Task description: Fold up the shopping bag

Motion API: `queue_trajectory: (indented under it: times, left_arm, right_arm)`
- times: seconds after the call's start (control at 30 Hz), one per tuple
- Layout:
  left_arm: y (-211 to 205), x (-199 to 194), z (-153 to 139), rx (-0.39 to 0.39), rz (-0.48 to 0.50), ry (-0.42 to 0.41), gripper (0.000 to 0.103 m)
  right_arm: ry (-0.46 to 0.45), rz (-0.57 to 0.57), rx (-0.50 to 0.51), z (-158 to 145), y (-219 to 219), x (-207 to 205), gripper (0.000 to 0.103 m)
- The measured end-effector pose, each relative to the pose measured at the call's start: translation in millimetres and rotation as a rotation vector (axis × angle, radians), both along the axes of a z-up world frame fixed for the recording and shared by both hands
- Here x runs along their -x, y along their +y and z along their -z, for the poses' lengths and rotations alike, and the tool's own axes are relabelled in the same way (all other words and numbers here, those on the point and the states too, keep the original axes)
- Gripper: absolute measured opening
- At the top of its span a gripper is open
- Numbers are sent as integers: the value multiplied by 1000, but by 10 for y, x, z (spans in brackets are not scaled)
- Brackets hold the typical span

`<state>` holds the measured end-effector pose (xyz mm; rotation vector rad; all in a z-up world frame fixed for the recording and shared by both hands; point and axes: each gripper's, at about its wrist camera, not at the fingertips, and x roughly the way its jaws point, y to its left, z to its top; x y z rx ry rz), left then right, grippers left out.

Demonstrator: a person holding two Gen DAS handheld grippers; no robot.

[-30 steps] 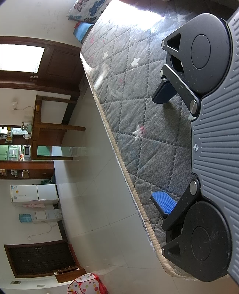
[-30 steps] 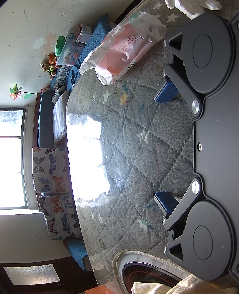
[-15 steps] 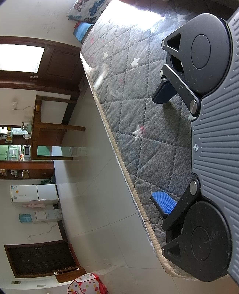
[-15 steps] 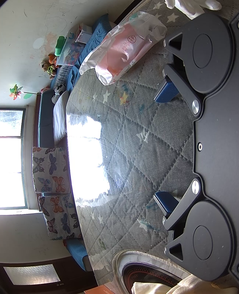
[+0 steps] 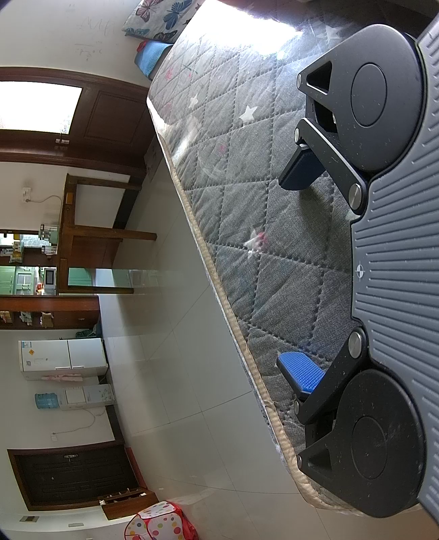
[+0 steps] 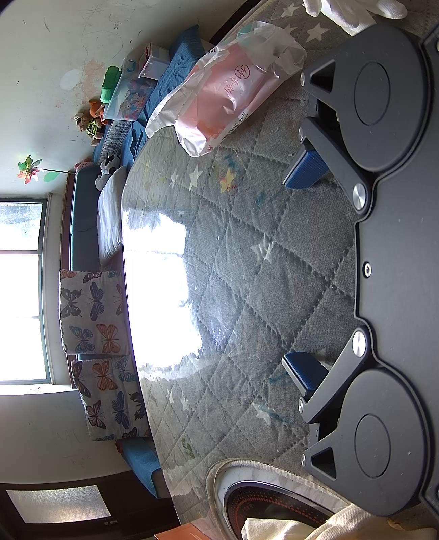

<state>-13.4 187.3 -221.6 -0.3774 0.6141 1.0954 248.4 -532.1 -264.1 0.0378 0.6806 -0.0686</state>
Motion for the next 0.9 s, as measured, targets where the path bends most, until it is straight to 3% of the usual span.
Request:
queue_trajectory:
  times: [0.9]
  left_arm:
    - [-1,1,-2,0,0,0,103]
  right_arm:
    - [0,0,0,0,1,-1,103]
